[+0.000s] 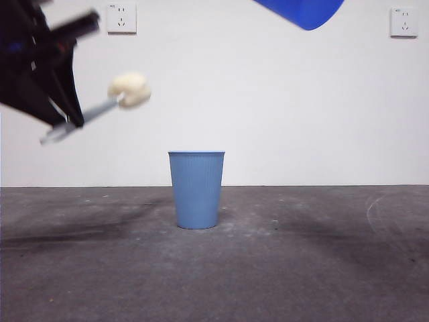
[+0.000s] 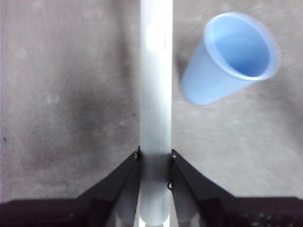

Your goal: Pick up the cup brush,pick up the cup,insert the brush into the cup,clean the cup,put the cup brush back,put the cup back to the fixed position on the table

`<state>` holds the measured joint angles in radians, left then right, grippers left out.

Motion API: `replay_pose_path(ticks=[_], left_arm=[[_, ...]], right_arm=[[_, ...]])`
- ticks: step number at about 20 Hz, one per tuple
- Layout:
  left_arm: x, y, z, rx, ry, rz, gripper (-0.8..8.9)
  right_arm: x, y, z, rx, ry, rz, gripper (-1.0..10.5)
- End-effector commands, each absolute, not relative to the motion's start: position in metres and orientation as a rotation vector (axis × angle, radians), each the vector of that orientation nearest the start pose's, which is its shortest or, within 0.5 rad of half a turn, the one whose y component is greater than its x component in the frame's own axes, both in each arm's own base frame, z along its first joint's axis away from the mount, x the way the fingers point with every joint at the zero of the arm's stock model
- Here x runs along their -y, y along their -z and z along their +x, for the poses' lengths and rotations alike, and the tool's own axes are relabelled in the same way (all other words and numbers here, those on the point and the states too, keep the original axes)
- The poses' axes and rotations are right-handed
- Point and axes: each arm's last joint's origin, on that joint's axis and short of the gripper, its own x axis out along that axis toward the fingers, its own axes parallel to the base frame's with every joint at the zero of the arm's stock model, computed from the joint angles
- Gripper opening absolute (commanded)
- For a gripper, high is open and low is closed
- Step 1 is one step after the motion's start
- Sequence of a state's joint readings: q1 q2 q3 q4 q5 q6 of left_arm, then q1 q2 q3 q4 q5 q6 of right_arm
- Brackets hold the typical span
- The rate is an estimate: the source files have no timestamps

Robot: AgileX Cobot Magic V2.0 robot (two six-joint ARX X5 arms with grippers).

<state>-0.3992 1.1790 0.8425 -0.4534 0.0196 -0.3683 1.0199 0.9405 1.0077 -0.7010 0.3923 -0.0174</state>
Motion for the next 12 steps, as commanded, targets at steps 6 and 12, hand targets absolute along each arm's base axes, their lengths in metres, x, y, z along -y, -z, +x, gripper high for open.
replay_pose_path(ticks=[6,12], left_arm=[[0.103,-0.2,0.26,-0.961,0.174,-0.233,-0.09],[0.105,-0.17,0.272,-1.036,0.107,-0.208,-0.09]], right_arm=[[-0.142,-0.342,0.1,-0.472,-0.597,-0.398,-0.1],[-0.141,-0.342,0.1,-0.476,-0.595,-0.387,-0.1]])
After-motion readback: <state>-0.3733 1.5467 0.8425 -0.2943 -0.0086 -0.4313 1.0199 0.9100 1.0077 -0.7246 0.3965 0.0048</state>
